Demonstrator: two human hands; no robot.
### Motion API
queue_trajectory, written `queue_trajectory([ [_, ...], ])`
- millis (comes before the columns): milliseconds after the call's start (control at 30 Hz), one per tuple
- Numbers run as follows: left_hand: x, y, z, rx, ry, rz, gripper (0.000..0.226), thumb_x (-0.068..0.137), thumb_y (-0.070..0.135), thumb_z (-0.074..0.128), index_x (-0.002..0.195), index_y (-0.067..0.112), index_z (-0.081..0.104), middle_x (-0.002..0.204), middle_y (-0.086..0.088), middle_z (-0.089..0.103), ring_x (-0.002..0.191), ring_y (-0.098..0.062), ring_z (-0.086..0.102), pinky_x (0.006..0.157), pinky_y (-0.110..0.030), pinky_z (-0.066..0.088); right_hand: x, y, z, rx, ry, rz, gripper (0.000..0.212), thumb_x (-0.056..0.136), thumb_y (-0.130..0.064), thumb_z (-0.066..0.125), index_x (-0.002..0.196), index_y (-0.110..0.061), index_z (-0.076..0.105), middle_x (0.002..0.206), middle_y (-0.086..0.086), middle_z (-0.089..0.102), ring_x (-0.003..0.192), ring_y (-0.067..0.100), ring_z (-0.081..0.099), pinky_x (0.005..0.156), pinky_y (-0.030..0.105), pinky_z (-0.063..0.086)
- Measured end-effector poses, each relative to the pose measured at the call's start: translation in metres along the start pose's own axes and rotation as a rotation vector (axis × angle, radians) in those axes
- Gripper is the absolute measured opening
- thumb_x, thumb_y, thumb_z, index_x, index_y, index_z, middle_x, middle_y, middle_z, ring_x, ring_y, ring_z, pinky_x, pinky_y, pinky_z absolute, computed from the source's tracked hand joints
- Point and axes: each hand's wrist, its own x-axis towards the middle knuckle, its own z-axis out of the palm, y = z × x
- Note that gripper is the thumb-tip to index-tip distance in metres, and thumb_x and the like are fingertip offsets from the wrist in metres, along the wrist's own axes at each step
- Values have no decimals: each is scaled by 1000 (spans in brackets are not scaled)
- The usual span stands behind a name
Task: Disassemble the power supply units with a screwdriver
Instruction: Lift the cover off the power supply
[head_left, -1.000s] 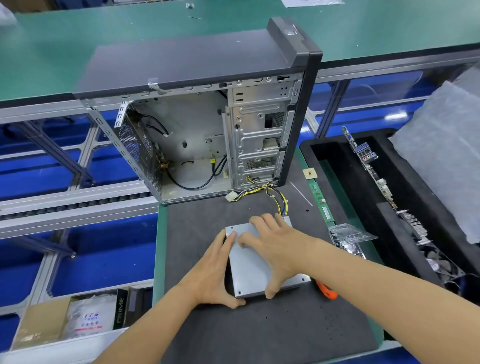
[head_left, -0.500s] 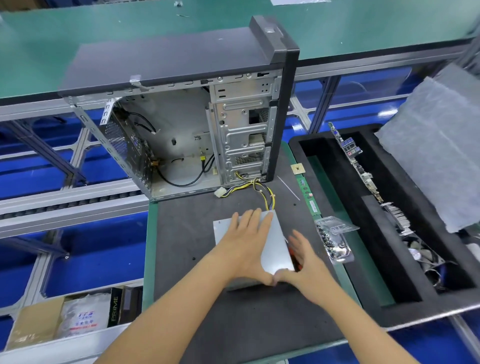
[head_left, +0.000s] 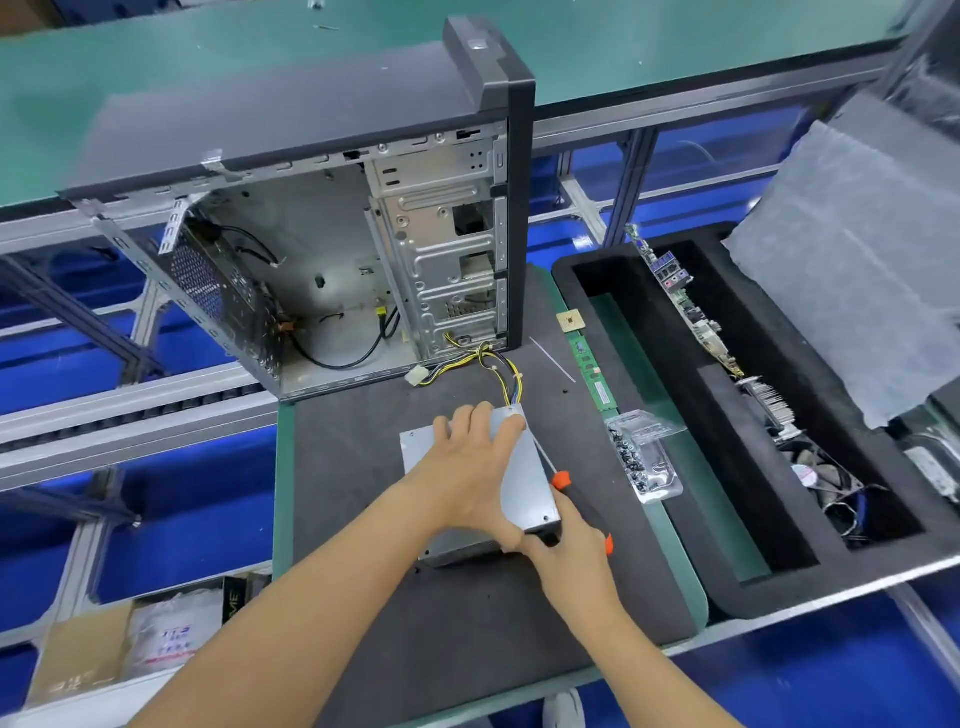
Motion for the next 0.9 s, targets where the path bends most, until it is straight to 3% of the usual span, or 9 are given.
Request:
queue_trajectory([
  [67, 0, 0, -1, 9, 1, 9, 122, 41, 82, 73, 134, 19, 25, 124, -7, 30, 112, -32, 31, 98, -45, 36, 1, 1, 0, -5, -12, 16, 65, 82, -20, 74, 140, -35, 48, 95, -16, 65, 76, -6, 57, 56, 10, 42],
  [233, 0, -2, -4, 28, 8, 25, 125, 36, 93, 65, 131, 19, 30, 120, -6, 34, 108, -29, 34, 93, -43, 39, 4, 0, -1, 4, -6, 4, 61, 81, -17, 75, 137, -28, 54, 112, -10, 66, 103, 3, 59, 89, 29, 53],
  [400, 0, -2, -7, 51, -12, 19, 129, 32, 98, 46, 132, 18, 29, 117, -5, 34, 104, -29, 36, 90, -44, 41, -2, 1, 2, 73, 16, 18, 65, 80, -21, 80, 136, -27, 49, 120, -13, 62, 113, 6, 57, 90, 23, 49],
  [533, 2, -1, -4, 69, -56, 10, 130, 43, 86, 65, 143, 21, 14, 142, -13, 26, 123, -38, 32, 102, -49, 35, -21, 7, 23, 227, 183, 103, 83, 73, -29, 87, 143, -20, 44, 136, -9, 52, 128, 8, 46, 108, 35, 40],
  [600, 4, 2, -5, 96, -77, 3, 133, 44, 81, 70, 147, 19, 11, 145, -15, 24, 126, -38, 30, 103, -51, 34, -26, 7, 33, 222, 250, 116, 84, 72, -34, 87, 143, -19, 44, 134, -7, 48, 127, 11, 43, 108, 38, 40],
  [667, 5, 6, -6, 127, -77, -10, 134, 42, 77, 73, 148, 18, 14, 135, -13, 29, 117, -35, 35, 97, -50, 38, -27, 4, 40, 193, 344, 128, 86, 72, -32, 87, 144, -17, 42, 131, -4, 44, 125, 15, 42, 106, 42, 41],
  [800, 7, 9, -5, 85, -63, -39, 124, 41, 69, 74, 140, 22, 18, 124, -9, 30, 110, -33, 35, 92, -50, 40, -39, -2, 57, 368, 414, 183, 82, 69, -28, 89, 138, -23, 44, 122, -8, 51, 110, 4, 52, 96, 32, 45],
  [900, 9, 7, -5, 36, -50, -74, 119, 41, 73, 72, 138, 25, 20, 124, -8, 30, 109, -32, 34, 92, -51, 39, -50, -6, 72, 457, 344, 203, 88, 71, -34, 87, 144, -34, 37, 137, -13, 49, 124, 4, 48, 102, 28, 40],
])
